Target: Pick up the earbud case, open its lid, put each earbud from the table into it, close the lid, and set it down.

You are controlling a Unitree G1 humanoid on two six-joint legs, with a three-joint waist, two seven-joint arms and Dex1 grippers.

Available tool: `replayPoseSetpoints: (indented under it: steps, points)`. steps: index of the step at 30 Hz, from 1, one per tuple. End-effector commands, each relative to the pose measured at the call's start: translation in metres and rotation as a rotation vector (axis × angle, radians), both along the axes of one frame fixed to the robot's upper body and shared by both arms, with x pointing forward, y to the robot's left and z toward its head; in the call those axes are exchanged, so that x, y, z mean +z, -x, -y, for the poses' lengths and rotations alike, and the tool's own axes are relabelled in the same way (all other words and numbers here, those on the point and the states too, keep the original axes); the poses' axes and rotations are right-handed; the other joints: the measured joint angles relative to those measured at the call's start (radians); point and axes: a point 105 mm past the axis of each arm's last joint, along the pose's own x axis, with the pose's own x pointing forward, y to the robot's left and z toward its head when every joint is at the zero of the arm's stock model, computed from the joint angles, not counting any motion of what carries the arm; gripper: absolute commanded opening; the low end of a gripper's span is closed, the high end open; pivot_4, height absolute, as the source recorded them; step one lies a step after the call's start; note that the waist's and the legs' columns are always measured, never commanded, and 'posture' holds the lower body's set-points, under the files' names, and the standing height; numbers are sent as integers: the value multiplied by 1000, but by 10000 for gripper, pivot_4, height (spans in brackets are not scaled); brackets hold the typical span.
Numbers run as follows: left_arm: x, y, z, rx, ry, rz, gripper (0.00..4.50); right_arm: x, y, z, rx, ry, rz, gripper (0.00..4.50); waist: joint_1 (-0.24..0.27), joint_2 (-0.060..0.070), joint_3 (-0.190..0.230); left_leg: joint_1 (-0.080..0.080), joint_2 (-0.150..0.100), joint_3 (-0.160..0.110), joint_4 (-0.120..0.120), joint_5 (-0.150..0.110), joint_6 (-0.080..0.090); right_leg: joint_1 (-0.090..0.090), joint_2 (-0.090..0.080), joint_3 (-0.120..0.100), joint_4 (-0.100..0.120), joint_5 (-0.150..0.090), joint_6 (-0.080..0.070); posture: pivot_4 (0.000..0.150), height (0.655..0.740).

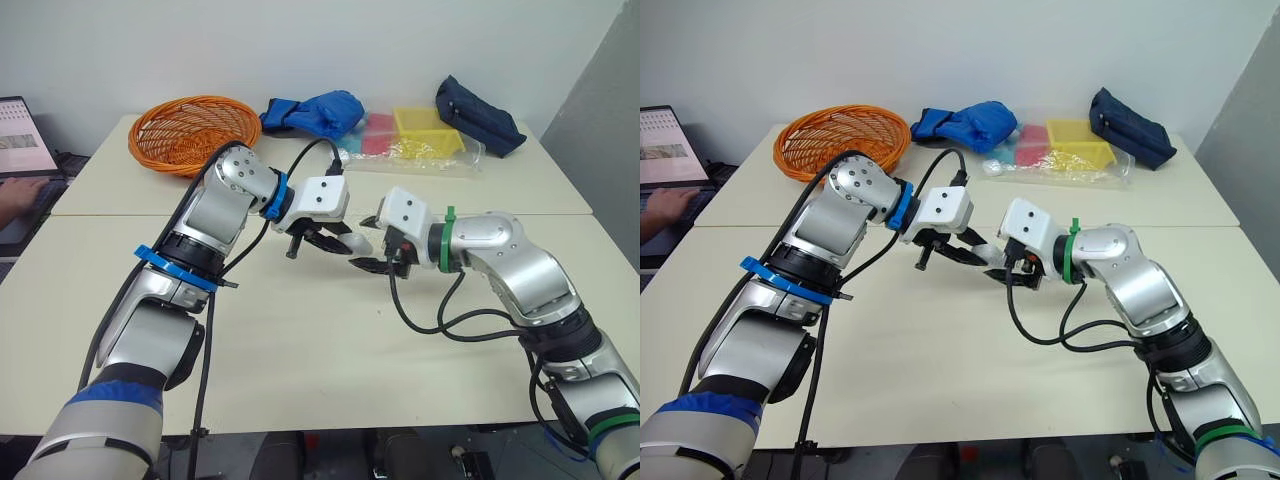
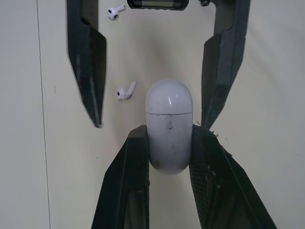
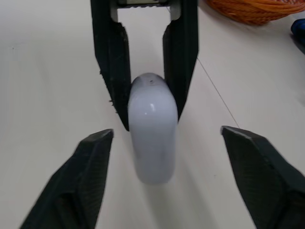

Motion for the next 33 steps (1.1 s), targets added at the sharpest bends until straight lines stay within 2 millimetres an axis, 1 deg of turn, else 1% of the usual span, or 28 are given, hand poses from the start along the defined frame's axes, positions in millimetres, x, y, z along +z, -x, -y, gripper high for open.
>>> replayPoseSetpoints:
  steps: [1, 3, 6, 7, 9, 12, 14, 18, 24, 26, 33]
  points:
    - [8, 4, -4, 61, 138, -150, 7511, 36, 14, 13, -13, -122, 90, 44660, 0, 0, 0, 0, 0, 0, 0, 0, 0, 0, 0, 0, 0, 0, 0, 1500, 7400]
    - [7, 6, -10, 103, 195, -241, 7511, 43, 19, 16, -38, -170, 108, 44660, 0, 0, 0, 0, 0, 0, 0, 0, 0, 0, 0, 0, 0, 0, 0, 1500, 7400]
    - [11, 12, -17, 151, 298, -379, 7511, 46, 26, 17, -57, -178, 169, 44660, -2, 0, 0, 0, 0, -1, 0, 0, 0, 0, 0, -1, 0, 0, 0, 1500, 7400]
    - [13, 15, -18, 157, 326, -404, 7511, 47, 28, 16, -68, -209, 151, 44660, -2, 0, 0, 0, 0, -1, 0, 0, 0, 0, 0, -1, 1, 0, 0, 1500, 7400]
    - [13, 14, -18, 182, 353, -390, 7511, 47, 28, 15, -87, -231, 140, 44660, -3, 0, 0, 1, 0, -1, 0, 0, 0, 0, 0, 0, 2, 0, 0, 1500, 7400]
    - [13, 14, -16, 213, 376, -416, 7511, 47, 30, 11, -81, -217, 144, 44660, -2, 0, 0, 2, 0, -1, 3, 0, 0, 0, 0, 0, 7, -1, 0, 1500, 7400]
    - [14, 17, -14, 204, 370, -414, 7511, 45, 30, 9, -85, -210, 144, 44660, -2, 0, 0, 3, 0, -1, 6, 0, 0, 0, 0, 1, 10, -3, 4, 1500, 7400]
    - [13, 20, -12, 193, 357, -409, 7511, 40, 26, 8, -94, -191, 145, 44660, -2, 0, 0, 3, 0, -1, 12, 0, 0, 1, 0, 1, 14, -3, 3, 1500, 7400]
    - [17, 25, -8, 176, 356, -414, 7511, 39, 21, 8, -106, -179, 145, 44660, -2, 0, 0, 6, 0, -1, 14, 0, 0, 4, 0, 2, 15, -3, 2, 1500, 7400]
    - [17, 26, -8, 180, 360, -423, 7511, 38, 21, 9, -108, -172, 142, 44660, -2, 0, 0, 6, 0, -1, 13, 0, 0, 3, 0, 2, 14, -3, 2, 1500, 7400]
    - [16, 30, -9, 181, 349, -432, 7511, 44, 13, 20, -150, -161, 168, 44660, -2, 0, 0, 5, 0, -1, 13, 0, 0, 3, 0, 2, 14, -3, 2, 1500, 7400]
